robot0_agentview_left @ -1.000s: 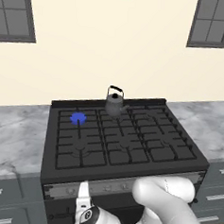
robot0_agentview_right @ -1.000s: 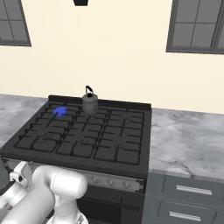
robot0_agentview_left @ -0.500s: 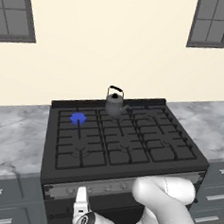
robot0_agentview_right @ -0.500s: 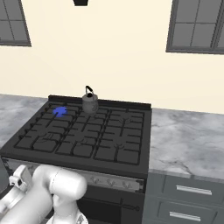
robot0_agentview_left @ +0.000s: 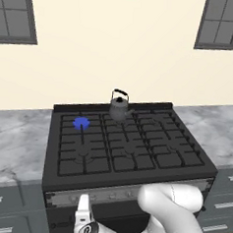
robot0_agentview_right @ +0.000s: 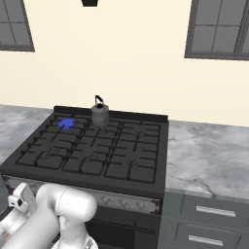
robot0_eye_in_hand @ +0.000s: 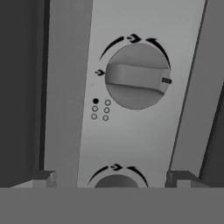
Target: Turn off the rear left burner of the stove.
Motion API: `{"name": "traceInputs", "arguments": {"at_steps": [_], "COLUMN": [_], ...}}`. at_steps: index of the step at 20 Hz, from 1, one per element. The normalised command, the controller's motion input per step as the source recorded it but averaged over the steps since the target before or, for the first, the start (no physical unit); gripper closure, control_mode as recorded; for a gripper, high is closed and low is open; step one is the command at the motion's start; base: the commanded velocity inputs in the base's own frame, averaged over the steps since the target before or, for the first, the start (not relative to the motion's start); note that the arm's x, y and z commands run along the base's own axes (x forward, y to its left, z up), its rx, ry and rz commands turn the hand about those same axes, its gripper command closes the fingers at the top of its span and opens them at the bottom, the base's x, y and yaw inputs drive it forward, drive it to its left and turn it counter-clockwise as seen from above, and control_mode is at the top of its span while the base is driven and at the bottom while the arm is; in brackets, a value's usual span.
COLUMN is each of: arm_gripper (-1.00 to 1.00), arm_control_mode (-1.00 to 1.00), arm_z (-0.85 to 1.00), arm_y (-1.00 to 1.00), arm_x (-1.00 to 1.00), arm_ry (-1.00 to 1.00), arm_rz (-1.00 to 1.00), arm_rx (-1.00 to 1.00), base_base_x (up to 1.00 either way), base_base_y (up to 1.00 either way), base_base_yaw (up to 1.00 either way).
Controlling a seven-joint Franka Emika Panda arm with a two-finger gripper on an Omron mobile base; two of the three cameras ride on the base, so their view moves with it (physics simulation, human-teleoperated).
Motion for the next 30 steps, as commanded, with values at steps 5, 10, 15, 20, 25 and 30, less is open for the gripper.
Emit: {"name": "traceInputs", "arguments": {"at_steps": [5,10,15,20,25,30], "arm_gripper": [-1.0,-1.0,-1.0,-1.0,-1.0,-1.0], "arm_control_mode": [-1.0,-1.0,-1.0,-1.0,-1.0,-1.0], "arm_z": [0.27,0.13,-0.02,-0.02,-0.02,-0.16], "arm_y": [-0.03,-0.09,-0.11,-0.05,0.0,0.01], "arm_x": [-0.13,-0.07,0.0,0.04,0.04,0.0], "arm_ry": [0.0,0.0,0.0,0.0,0.0,0.01], "arm_rz": [0.0,0.0,0.0,0.0,0.0,0.0], "arm_rx": [0.0,0.0,0.0,0.0,0.0,0.01], "base_base_x": [0.0,0.0,0.0,0.0,0.0,0.0], "base_base_y": [0.0,0.0,0.0,0.0,0.0,0.0], "base_base_yaw": [0.0,0.0,0.0,0.0,0.0,0.0]}}
